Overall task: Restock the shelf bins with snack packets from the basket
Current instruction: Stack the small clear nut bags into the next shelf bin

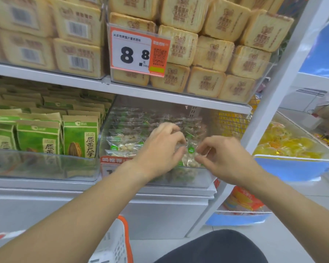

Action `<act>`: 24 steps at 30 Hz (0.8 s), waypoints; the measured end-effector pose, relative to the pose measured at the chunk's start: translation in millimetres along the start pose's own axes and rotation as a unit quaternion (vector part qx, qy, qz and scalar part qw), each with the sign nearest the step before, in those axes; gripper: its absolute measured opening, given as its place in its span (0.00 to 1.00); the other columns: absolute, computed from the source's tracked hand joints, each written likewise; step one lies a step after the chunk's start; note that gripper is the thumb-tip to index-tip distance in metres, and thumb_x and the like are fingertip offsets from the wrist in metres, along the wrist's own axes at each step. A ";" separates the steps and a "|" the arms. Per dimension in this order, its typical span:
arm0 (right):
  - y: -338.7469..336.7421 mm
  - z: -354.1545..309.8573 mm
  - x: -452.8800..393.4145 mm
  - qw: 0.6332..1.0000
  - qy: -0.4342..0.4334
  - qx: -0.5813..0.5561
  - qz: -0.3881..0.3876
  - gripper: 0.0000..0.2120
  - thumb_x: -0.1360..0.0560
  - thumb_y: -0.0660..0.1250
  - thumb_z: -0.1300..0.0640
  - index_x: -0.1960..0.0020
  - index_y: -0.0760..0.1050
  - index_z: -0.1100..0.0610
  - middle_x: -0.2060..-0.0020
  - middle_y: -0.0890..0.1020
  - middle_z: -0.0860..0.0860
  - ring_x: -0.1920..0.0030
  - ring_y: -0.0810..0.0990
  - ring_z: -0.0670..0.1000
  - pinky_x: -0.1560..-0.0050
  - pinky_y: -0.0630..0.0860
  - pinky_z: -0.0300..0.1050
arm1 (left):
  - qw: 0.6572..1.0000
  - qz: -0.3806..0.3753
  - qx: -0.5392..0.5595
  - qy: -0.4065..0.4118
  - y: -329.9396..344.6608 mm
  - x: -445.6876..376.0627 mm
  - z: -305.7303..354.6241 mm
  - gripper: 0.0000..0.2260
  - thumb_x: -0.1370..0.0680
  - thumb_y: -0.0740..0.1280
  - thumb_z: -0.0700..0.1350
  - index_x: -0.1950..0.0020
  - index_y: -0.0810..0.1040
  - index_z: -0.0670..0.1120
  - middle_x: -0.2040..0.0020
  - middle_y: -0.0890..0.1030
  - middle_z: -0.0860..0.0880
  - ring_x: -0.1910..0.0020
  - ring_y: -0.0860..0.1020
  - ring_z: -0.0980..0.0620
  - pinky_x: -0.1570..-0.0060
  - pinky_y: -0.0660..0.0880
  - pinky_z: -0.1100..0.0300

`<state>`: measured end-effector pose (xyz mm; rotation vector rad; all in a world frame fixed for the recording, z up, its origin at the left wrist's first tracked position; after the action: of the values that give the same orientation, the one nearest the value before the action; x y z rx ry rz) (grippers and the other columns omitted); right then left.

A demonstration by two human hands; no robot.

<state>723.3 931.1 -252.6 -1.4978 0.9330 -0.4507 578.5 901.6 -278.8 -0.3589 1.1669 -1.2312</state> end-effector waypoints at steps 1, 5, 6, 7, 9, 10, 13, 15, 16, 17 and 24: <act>4.2 -5.3 8.1 1.000 0.006 -0.007 -0.026 0.05 0.26 0.73 0.47 0.56 0.80 0.47 0.62 0.82 0.42 0.62 0.80 0.42 0.56 0.78 0.46 | 0.998 0.057 0.007 0.032 -13.3 12.1 6.9 0.05 0.22 0.68 0.45 0.49 0.81 0.46 0.44 0.77 0.49 0.39 0.71 0.49 0.38 0.69 0.51; 34.4 -53.0 27.4 0.992 -0.021 -0.063 -0.107 0.04 0.27 0.73 0.48 0.57 0.81 0.48 0.65 0.82 0.40 0.63 0.80 0.41 0.57 0.77 0.41 | 0.988 0.134 0.051 0.049 -48.7 86.2 8.0 0.02 0.24 0.68 0.38 0.54 0.79 0.44 0.57 0.76 0.50 0.57 0.74 0.53 0.54 0.69 0.63; 48.1 -72.8 30.0 0.988 -0.036 -0.082 -0.128 0.04 0.27 0.73 0.49 0.57 0.81 0.48 0.65 0.81 0.41 0.63 0.80 0.41 0.57 0.77 0.40 | 0.991 0.116 0.060 0.025 -49.1 106.9 -3.7 0.02 0.24 0.68 0.38 0.54 0.79 0.44 0.59 0.76 0.51 0.60 0.73 0.55 0.57 0.68 0.64; 64.7 -95.5 32.3 0.982 -0.054 -0.096 -0.151 0.05 0.27 0.73 0.49 0.56 0.81 0.49 0.65 0.80 0.41 0.64 0.79 0.42 0.57 0.76 0.39 | 0.994 0.092 0.065 -0.010 -46.9 129.5 -20.3 0.02 0.24 0.67 0.39 0.55 0.79 0.45 0.60 0.75 0.53 0.63 0.72 0.56 0.60 0.68 0.65; 108.0 -145.4 34.6 0.969 -0.101 -0.113 -0.198 0.06 0.27 0.73 0.49 0.54 0.81 0.51 0.64 0.80 0.42 0.62 0.77 0.42 0.57 0.74 0.39 | 0.993 0.027 0.056 -0.105 -37.4 179.4 -63.4 0.05 0.25 0.64 0.45 0.55 0.79 0.47 0.63 0.76 0.55 0.65 0.72 0.57 0.61 0.70 0.61; 135.3 -170.4 36.0 0.959 -0.117 -0.118 -0.229 0.08 0.26 0.72 0.48 0.52 0.81 0.52 0.62 0.81 0.43 0.61 0.77 0.43 0.55 0.74 0.40 | 0.987 -0.008 0.053 -0.154 -32.5 207.1 -86.0 0.08 0.26 0.62 0.49 0.55 0.79 0.49 0.64 0.76 0.55 0.66 0.73 0.57 0.62 0.72 0.58; 227.8 -235.5 46.8 0.926 -0.132 -0.122 -0.332 0.12 0.25 0.70 0.48 0.46 0.79 0.53 0.54 0.82 0.47 0.51 0.78 0.50 0.44 0.75 0.46 | 0.950 -0.080 0.041 -0.300 -29.3 303.5 -148.5 0.06 0.27 0.62 0.49 0.57 0.79 0.51 0.65 0.77 0.57 0.65 0.77 0.53 0.60 0.73 0.57; 285.8 -265.1 60.9 0.906 -0.135 -0.101 -0.389 0.14 0.23 0.69 0.50 0.42 0.78 0.57 0.47 0.83 0.53 0.43 0.79 0.55 0.37 0.73 0.48 | 0.916 -0.100 0.026 -0.387 -32.6 373.7 -181.0 0.03 0.25 0.66 0.45 0.57 0.77 0.53 0.62 0.78 0.55 0.62 0.78 0.51 0.57 0.73 0.58; 311.5 -274.8 70.1 0.897 -0.129 -0.089 -0.414 0.16 0.23 0.68 0.51 0.40 0.78 0.60 0.45 0.82 0.56 0.41 0.78 0.57 0.38 0.73 0.50 | 0.896 -0.112 0.020 -0.430 -34.0 407.5 -192.7 0.04 0.24 0.68 0.44 0.56 0.77 0.53 0.59 0.79 0.51 0.59 0.79 0.49 0.56 0.72 0.57; 336.0 -282.0 81.0 0.886 -0.119 -0.081 -0.441 0.16 0.22 0.68 0.52 0.40 0.78 0.61 0.44 0.81 0.58 0.42 0.79 0.59 0.40 0.75 0.52 | 0.868 -0.130 0.015 -0.478 -34.7 439.6 -200.9 0.03 0.23 0.69 0.44 0.54 0.78 0.51 0.54 0.80 0.47 0.54 0.80 0.47 0.54 0.71 0.58; 454.3 -290.7 164.1 0.810 -0.015 -0.126 -0.573 0.26 0.20 0.66 0.50 0.26 0.65 0.58 0.30 0.71 0.57 0.36 0.76 0.57 0.39 0.75 0.51 | 0.721 -0.217 0.054 -0.656 -0.7 579.2 -221.7 0.22 0.22 0.68 0.51 0.31 0.72 0.43 0.32 0.73 0.44 0.35 0.75 0.45 0.41 0.71 0.59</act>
<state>473.1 656.0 -676.3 -2.2137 -0.0773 -1.1855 327.8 479.6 -657.9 -1.2180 -0.2642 -1.0141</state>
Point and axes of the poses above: each hand's wrist, its own x-axis away from the middle knuckle, its own y-axis out of the palm, z = x × y, the point moved 7 cm from there along -x, towards the middle knuckle
